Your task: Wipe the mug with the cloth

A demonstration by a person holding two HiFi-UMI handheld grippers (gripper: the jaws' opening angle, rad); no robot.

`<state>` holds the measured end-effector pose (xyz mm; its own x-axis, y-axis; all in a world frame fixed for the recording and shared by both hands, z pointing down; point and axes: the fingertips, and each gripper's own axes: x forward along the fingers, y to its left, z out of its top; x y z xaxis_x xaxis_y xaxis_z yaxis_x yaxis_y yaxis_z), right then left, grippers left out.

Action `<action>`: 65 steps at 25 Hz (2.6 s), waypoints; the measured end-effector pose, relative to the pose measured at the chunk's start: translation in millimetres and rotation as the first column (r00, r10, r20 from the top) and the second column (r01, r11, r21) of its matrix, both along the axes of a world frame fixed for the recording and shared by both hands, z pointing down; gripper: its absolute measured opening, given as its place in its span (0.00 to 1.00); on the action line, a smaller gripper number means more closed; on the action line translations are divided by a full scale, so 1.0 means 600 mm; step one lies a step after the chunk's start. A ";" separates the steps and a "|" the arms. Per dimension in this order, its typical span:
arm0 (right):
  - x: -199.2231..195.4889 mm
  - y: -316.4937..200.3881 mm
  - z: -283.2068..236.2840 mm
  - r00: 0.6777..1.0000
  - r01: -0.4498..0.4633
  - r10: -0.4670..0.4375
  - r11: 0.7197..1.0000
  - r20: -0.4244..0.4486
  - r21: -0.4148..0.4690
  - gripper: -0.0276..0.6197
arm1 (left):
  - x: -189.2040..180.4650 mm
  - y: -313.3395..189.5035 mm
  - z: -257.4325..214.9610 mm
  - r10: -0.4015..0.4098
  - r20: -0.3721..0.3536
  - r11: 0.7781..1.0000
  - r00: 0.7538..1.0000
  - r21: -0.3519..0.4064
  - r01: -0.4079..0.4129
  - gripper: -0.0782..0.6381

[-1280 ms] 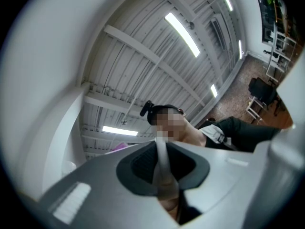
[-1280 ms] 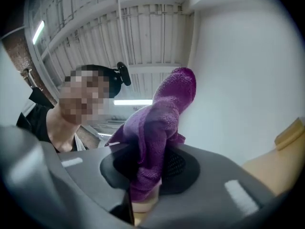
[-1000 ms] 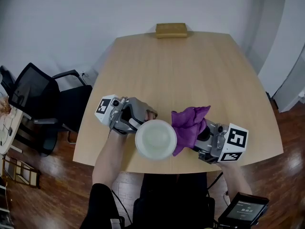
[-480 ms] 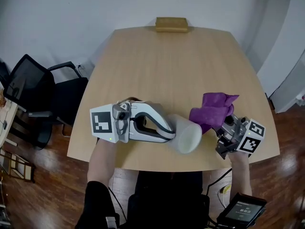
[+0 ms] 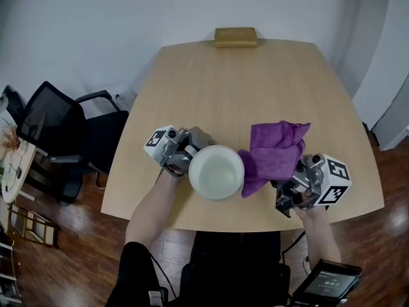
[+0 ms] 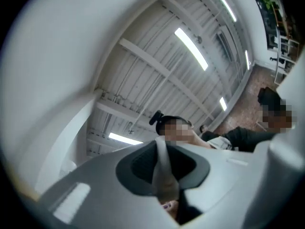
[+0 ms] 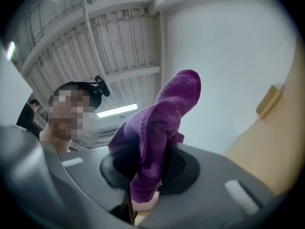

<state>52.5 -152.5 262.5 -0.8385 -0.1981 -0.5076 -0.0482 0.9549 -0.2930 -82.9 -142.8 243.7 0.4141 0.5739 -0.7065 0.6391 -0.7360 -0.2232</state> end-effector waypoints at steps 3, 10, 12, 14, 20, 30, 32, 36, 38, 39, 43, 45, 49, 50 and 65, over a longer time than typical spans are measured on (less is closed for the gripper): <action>0.007 0.010 -0.059 0.997 -0.025 0.019 0.996 0.070 0.091 0.16 | -0.002 0.007 -0.002 0.007 -0.005 1.000 1.000 0.012 -0.007 0.21; -0.052 0.040 -0.012 0.997 0.053 -0.047 0.993 -0.058 0.110 0.16 | -0.001 0.034 -0.008 0.021 -0.003 0.996 1.000 0.088 -0.021 0.22; -0.064 0.039 0.025 0.990 0.054 -0.040 0.994 -0.137 0.100 0.16 | -0.003 0.044 -0.011 0.027 -0.004 0.993 1.000 0.119 -0.027 0.22; -0.074 0.038 0.065 0.968 0.038 -0.011 0.994 -0.252 0.102 0.16 | -0.002 0.057 -0.009 0.032 0.008 0.987 0.999 0.160 -0.033 0.23; -0.060 0.022 0.098 0.909 -0.067 0.120 0.987 -0.399 0.146 0.16 | 0.003 0.082 -0.003 0.021 0.038 0.971 0.999 0.236 -0.030 0.22; -0.026 0.091 0.001 0.994 0.097 -0.089 0.981 -0.060 0.168 0.16 | 0.003 0.071 -0.010 -0.050 0.019 0.971 0.999 0.236 0.044 0.22; -0.047 0.076 0.041 0.988 0.103 -0.089 0.989 -0.123 0.106 0.16 | 0.011 0.073 -0.013 -0.043 0.019 0.970 0.999 0.242 0.037 0.22; -0.077 0.060 0.121 0.943 0.033 0.001 0.995 -0.333 0.094 0.16 | 0.015 0.096 0.001 -0.024 0.046 0.961 0.999 0.278 0.011 0.24; -0.070 0.047 0.125 0.929 -0.008 0.047 0.994 -0.367 0.106 0.16 | 0.021 0.101 0.008 -0.034 0.065 0.956 0.997 0.294 0.014 0.23; -0.058 0.042 0.115 0.932 -0.026 0.066 0.993 -0.357 0.116 0.16 | 0.026 0.102 0.012 -0.041 0.075 0.953 0.996 0.301 0.016 0.22; -0.010 0.048 0.022 0.982 -0.021 0.054 0.984 -0.181 0.179 0.16 | 0.040 0.107 0.021 -0.059 0.112 0.944 0.992 0.330 0.018 0.22; 0.007 0.062 -0.025 0.998 0.025 -0.012 0.978 -0.065 0.207 0.16 | 0.042 0.110 0.022 -0.057 0.124 0.942 0.991 0.337 0.012 0.22; -0.030 0.088 -0.041 0.985 0.171 -0.169 0.971 -0.025 0.166 0.16 | 0.042 0.114 0.019 -0.053 0.126 0.938 0.991 0.346 0.006 0.22; -0.048 0.093 -0.030 0.980 0.200 -0.194 0.969 -0.051 0.147 0.16 | 0.042 0.116 0.018 -0.051 0.125 0.937 0.991 0.349 0.004 0.22; -0.031 0.050 0.033 0.978 -0.016 0.051 0.985 -0.203 0.170 0.16 | 0.039 0.122 0.009 -0.039 0.095 0.934 0.995 0.357 0.002 0.22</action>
<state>34.1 -122.2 282.1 -0.9226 -0.1552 -0.3533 -0.1235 0.9861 -0.1108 -59.7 -69.7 249.3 0.4859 0.7706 -0.4125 0.6569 -0.6332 -0.4093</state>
